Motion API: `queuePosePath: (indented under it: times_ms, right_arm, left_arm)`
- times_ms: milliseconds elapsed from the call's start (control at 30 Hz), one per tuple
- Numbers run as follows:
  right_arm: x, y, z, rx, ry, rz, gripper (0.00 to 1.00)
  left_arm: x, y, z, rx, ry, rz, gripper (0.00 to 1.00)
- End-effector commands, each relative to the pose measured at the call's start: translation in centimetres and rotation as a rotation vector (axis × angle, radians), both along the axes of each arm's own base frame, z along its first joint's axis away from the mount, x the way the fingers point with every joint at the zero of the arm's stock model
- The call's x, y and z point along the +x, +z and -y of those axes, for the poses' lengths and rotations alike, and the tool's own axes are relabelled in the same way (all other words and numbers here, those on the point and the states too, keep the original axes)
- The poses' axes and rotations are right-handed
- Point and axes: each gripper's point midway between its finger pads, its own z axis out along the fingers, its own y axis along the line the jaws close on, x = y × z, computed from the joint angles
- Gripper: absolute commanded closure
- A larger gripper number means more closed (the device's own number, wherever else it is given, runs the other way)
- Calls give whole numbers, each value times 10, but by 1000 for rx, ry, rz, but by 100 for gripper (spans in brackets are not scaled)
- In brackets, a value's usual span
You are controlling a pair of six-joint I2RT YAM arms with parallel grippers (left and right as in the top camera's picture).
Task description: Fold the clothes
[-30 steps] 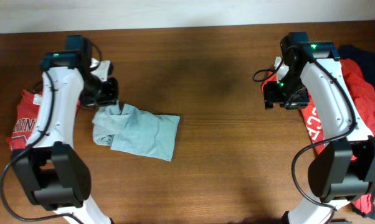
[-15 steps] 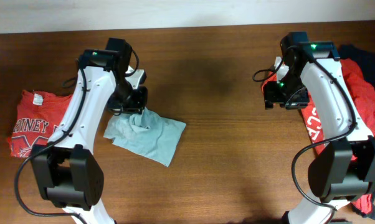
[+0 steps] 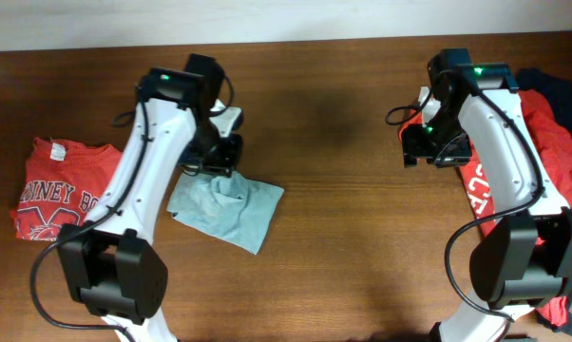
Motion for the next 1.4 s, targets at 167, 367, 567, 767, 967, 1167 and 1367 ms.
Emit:
queuePosePath:
  times_ms: [167,367,567,767,967,1167,1367]
  right_arm:
    - [-1,6,1,2,-13,13,35]
    - [-1,6,1,2,-13,13,35]
    - [-1,6,1,2,-13,13,35]
    - [-1,6,1,2,-12,13,35]
    - [-1,6,1,2,-12,13,35]
    - [-1,6,-6,41,12,14,35]
    - [-1,10,-32,195,120,27,35]
  left_arm:
    - [-7,2,31,-3,-104,21,93]
    - [-19,-12,29,19,-115,-29,87]
    - [-31,-28,25,35,-115,-83,84]
    - [-33,-29,24,37,-115,-91,67]
    - [-29,-30,24,37,-113,-75,67]
    - [-10,-32,15,70,-96,-3,69]
    - [11,-47,-9,113,-40,56,77]
